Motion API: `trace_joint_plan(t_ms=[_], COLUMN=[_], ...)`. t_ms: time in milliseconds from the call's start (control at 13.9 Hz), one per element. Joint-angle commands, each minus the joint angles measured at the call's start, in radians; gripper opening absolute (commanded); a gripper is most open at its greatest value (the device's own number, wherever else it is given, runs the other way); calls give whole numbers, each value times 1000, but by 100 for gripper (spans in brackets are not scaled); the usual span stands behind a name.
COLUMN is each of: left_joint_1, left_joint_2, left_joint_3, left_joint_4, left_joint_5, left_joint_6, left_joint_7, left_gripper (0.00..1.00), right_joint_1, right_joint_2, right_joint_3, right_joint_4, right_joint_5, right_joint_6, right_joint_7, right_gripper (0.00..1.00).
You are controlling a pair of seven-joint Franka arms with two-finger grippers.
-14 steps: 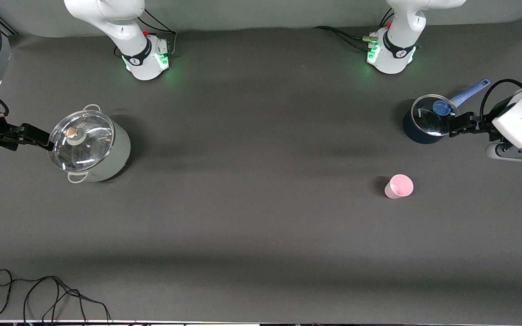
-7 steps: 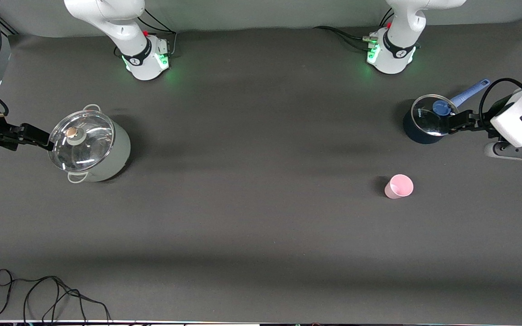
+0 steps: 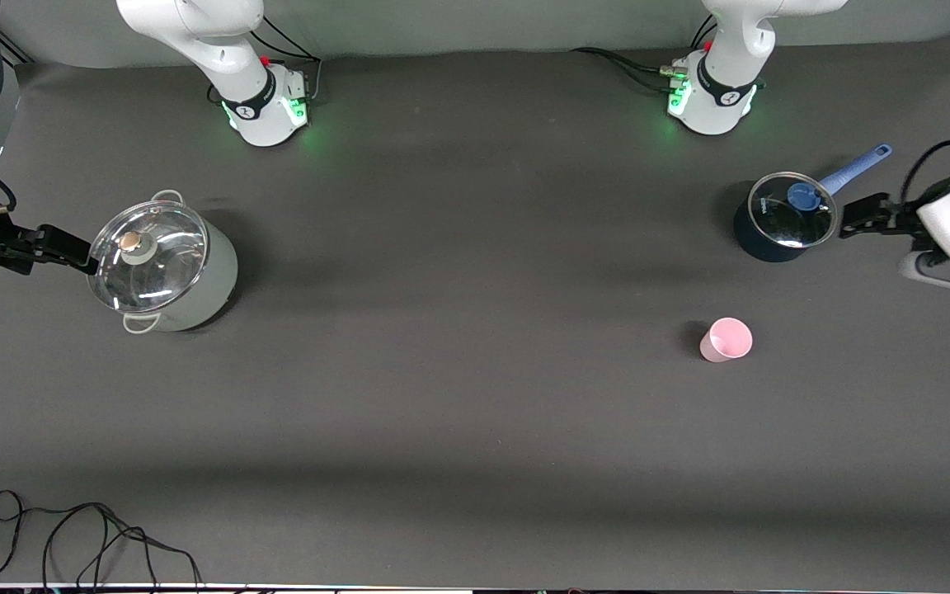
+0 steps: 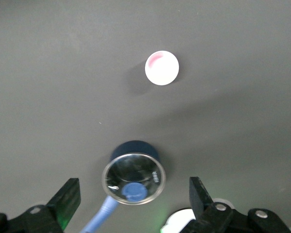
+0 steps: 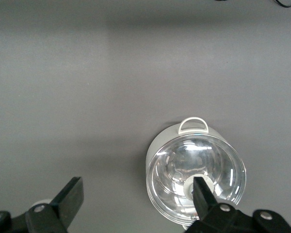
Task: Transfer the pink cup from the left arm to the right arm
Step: 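Move the left gripper down and toward the pink cup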
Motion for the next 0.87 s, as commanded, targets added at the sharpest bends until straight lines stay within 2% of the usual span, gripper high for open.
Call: trace_joint_plan(t_ms=[0, 289, 577, 793], left_joint_1=[39, 95, 237, 300], left_joint_2=[11, 15, 99, 177], left_joint_3=[-1, 1, -1, -1], left_joint_4=[19, 19, 22, 23], left_joint_5=[-7, -50, -284, -409], left_joint_6=[27, 107, 138, 197], left_joint_7=[231, 558, 964, 1235], left_gripper=[100, 98, 96, 97], right_joint_1=[4, 3, 3, 3], right_joint_2=[-10, -10, -10, -11], right_joint_3=[-1, -3, -3, -3], right_joint_4=[7, 7, 7, 7], right_joint_5=[4, 2, 4, 4], right_joint_6=[-10, -10, -10, -10], right_joint_7=[2, 2, 2, 2], right_gripper=[100, 100, 100, 100])
